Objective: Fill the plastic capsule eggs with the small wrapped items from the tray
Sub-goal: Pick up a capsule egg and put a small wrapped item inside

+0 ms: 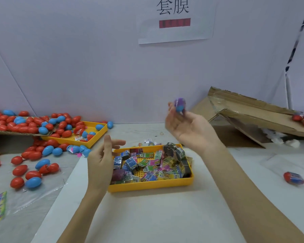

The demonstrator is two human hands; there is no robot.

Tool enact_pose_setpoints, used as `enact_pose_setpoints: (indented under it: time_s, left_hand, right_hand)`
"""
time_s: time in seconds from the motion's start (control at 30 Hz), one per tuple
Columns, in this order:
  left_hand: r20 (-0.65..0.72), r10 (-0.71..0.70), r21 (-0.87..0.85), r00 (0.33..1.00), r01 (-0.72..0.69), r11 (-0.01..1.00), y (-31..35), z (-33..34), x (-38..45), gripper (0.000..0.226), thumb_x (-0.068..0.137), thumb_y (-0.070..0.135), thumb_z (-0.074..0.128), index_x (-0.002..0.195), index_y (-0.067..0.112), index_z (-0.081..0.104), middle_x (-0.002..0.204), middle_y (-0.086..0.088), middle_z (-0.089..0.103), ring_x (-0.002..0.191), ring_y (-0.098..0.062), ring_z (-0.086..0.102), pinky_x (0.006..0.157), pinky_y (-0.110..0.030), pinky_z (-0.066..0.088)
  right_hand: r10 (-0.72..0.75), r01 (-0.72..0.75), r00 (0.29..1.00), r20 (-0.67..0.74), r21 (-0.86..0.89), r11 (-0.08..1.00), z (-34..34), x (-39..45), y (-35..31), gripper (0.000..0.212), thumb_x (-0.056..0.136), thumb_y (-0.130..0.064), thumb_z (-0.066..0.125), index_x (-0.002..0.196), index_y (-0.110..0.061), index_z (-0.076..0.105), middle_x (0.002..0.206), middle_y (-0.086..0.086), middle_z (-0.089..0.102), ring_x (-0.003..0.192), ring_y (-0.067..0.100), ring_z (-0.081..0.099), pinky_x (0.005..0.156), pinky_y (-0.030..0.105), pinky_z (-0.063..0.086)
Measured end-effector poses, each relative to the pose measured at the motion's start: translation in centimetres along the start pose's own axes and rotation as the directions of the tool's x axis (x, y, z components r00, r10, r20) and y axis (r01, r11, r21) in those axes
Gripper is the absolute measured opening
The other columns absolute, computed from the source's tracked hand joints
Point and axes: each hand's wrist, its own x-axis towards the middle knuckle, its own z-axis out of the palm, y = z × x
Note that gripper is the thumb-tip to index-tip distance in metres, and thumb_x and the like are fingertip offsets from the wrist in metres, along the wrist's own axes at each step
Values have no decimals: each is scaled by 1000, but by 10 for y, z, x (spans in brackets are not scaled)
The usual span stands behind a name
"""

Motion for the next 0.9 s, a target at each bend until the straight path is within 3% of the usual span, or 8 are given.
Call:
enact_pose_setpoints:
  time_s: [0.1,0.2,0.3,0.5,0.63,0.73,0.83,0.9]
  left_hand:
    - [22,-65,12,998,65,998,2,1,0,58,104,53,33,84,20,77,89,8,77,89,-6,69,74,-27,53]
    - [91,-75,89,993,67,994,1,0,0,45,106,42,42,87,20,77,87,7,75,91,-10,69,75,-21,52]
    - [165,-46,241,985,5,970,-5,-1,2,22,104,25,53,99,20,74,96,10,74,98,-9,67,70,-7,48]
    - [150,-27,391,988,-34,920,-15,-4,4,15,103,19,58,109,20,71,102,8,70,93,-3,61,67,-4,45]
    - [53,-37,282,998,20,959,-22,-5,9,17,103,16,57,110,20,71,103,11,71,99,-3,64,76,-7,48]
    - [-71,-154,159,986,163,974,-34,-8,27,18,104,13,54,109,21,69,101,10,71,96,-1,65,68,-3,48]
    - [-182,-141,235,973,183,955,-49,-20,61,19,104,8,51,109,17,67,103,3,69,90,-4,62,64,-5,46]
    - [-197,-102,343,975,166,925,-58,-33,93,19,104,7,50,114,9,66,109,-5,68,92,-11,61,74,-14,47]
  right_hand:
    - [-210,199,977,36,200,959,6,10,-36,57,111,-36,31,122,9,65,101,20,74,76,31,74,67,40,63]
    - [-184,184,983,-17,-16,983,-22,10,-20,51,109,-36,37,122,4,67,98,15,72,76,25,73,66,36,62]
    - [-89,72,994,-64,-231,970,-53,4,11,42,104,-30,48,107,2,77,92,12,70,75,19,71,70,33,62]
    - [-83,67,994,-68,-214,975,-67,-5,35,35,98,-26,55,101,-2,80,85,9,69,72,16,69,69,32,62]
    - [-33,12,997,-75,-255,967,-64,-8,47,36,96,-28,57,103,-1,80,84,9,67,71,16,66,66,31,61]
    - [5,-27,997,-80,-280,959,-61,-7,58,39,101,-29,53,101,-1,80,84,10,67,70,17,65,65,30,61]
    - [20,-40,998,-68,-315,948,-58,-6,66,39,100,-30,53,99,-2,80,82,10,67,67,17,65,64,30,61]
    - [28,-50,997,-70,-343,938,-58,-5,69,39,98,-31,54,100,-2,81,81,10,68,66,16,66,65,30,62]
